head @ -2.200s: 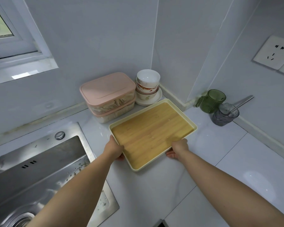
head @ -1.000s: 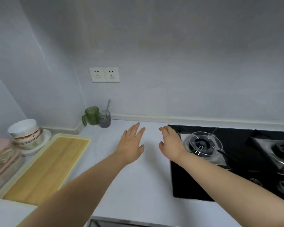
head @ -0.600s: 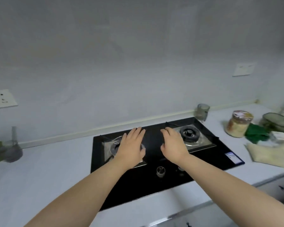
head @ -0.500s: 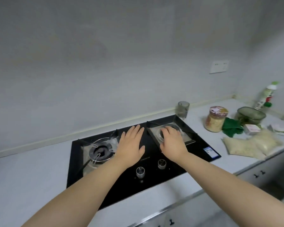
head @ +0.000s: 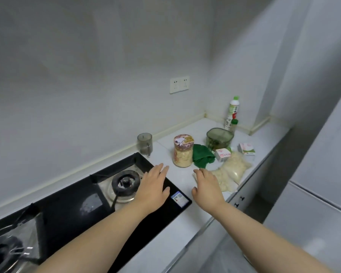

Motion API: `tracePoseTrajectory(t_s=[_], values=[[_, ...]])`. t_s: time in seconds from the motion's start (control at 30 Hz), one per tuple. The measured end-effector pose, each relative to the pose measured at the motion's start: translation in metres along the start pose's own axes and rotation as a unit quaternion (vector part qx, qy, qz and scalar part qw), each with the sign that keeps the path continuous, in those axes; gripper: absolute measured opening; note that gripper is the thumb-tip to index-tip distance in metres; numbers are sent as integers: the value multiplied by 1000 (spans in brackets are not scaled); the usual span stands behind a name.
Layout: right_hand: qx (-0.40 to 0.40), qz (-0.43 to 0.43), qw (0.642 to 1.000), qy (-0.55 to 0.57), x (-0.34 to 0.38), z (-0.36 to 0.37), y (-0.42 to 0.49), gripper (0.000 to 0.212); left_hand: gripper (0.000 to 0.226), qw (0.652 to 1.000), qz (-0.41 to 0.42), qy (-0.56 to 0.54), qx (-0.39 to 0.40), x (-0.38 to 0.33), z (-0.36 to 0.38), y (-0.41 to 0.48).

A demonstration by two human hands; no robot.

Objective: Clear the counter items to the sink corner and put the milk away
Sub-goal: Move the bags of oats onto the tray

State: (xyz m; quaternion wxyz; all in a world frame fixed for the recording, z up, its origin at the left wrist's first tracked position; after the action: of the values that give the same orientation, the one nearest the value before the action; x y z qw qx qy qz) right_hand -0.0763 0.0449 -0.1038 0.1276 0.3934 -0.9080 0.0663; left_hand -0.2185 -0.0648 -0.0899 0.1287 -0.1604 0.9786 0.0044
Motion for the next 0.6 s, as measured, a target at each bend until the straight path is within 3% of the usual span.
tracePoseTrajectory(t_s=[0.23, 0.6], values=[[-14, 55, 998, -10, -85, -21, 69, 61, 67, 994, 85, -60, 23, -34, 19, 124], [40, 114, 993, 7, -185, -26, 152, 56, 67, 977, 102, -142, 124, -67, 64, 264]])
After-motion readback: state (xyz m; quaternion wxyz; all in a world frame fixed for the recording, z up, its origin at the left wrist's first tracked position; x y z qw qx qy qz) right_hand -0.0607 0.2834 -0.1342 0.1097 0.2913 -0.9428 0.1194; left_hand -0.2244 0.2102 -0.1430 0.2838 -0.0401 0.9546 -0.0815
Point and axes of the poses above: each hand's wrist, its own y-axis towards the middle knuckle, its own z-axis out of the palm, x = y × z, the point moved 2 cm from there along y, towards the middle knuckle, and after that the axes turned 11 degrees about x, right-handed, at the moved point
